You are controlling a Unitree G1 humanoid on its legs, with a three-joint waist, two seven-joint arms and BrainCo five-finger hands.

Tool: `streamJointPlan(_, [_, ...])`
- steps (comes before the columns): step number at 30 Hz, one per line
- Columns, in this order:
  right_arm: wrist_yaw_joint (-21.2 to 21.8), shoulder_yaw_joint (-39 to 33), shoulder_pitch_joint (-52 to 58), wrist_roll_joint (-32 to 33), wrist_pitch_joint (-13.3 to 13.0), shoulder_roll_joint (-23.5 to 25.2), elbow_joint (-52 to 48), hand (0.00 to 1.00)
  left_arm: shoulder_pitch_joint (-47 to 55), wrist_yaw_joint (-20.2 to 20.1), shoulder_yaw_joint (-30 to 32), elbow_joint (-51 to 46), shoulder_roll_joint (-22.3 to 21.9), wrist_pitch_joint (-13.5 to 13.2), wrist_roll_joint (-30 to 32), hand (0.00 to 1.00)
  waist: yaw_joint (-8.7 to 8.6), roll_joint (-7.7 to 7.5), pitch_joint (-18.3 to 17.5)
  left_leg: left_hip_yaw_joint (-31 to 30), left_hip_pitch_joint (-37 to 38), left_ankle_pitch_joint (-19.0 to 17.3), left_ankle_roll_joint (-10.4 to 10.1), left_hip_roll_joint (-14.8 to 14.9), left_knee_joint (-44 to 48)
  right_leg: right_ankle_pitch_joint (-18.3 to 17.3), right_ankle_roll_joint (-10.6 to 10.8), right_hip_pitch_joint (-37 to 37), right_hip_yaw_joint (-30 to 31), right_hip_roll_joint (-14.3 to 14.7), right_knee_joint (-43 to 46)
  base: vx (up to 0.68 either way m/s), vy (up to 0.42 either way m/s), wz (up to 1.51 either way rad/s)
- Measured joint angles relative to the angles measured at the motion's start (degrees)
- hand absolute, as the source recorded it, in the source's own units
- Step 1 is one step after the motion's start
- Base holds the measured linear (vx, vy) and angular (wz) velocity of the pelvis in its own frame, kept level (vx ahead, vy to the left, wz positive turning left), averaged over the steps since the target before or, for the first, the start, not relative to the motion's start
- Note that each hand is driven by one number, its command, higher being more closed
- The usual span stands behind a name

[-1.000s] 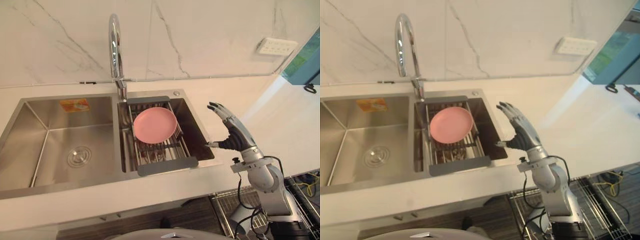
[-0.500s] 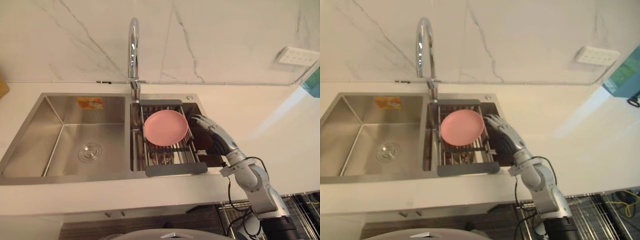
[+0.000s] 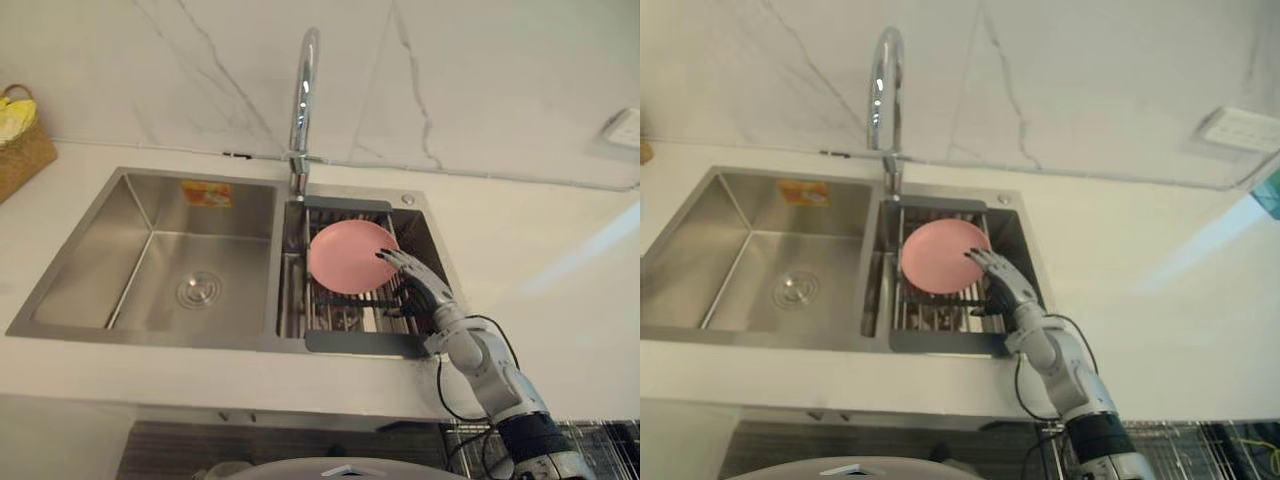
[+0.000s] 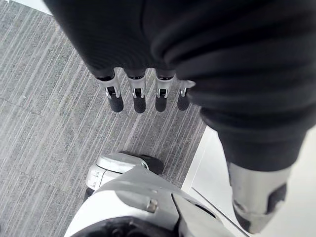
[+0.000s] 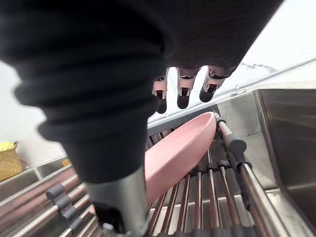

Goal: Walk over to the sink, pick up the cup, carry it to the dishwasher, place the cup inside the dishwasher, then close the dishwasher door

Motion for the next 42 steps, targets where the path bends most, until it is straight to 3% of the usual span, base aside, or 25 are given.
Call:
streamJointPlan(11, [-6.9, 5.9, -4.7, -11.3, -0.1, 1.2, 5.7, 0.0, 0.6, -0.1, 2.2, -1.6, 0.0, 0.4, 0.2, 0.0, 1.06, -1.1, 0.9, -1.6, -0.2, 1.6, 0.0, -0.1, -1.7, 0.0, 0.0, 0.2, -1.7, -0.1, 0.0, -0.02, -0.006, 0.09])
streamJointPlan(20, [-8.8, 9.6, -8.5, -15.5, 1.8, 1.0, 9.2, 0.0, 0.4, -0.6, 2.6, -2.1, 0.1, 0.4, 0.8, 0.0, 2.24, -1.58, 1.2, -2.5, -0.5, 1.8, 0.0, -0.3, -1.7, 0.0, 0.1, 0.2, -2.5, -0.3, 0.2, 0.0, 0.002, 0.05])
streamJointPlan(21, [-9.5, 9.6, -9.1, -16.4, 2.6, 1.0, 10.2, 1.0, 0.4, -0.6, 2.6, -2.1, 0.1, 0.4, 0.9, 0.0, 2.27, -1.74, 1.2, -3.0, -0.7, 1.9, 0.1, -0.5, -1.7, -0.1, 0.1, 0.4, -3.1, -0.5, 0.2, 0.0, 0.008, 0.16])
streamJointPlan(42, [-13.5, 11.6, -10.5, -21.9, 9.0, 1.1, 18.3, 1.0, -0.2, -1.2, 1.9, -2.0, 0.3, 0.2, 2.4, 0.0, 3.4, -1.79, 1.8, -3.1, -0.4, 1.9, 0.0, -0.9, -1.7, -0.1, 0.2, 0.8, -3.2, -0.9, 0.2, 0.0, 0.0, 0.01])
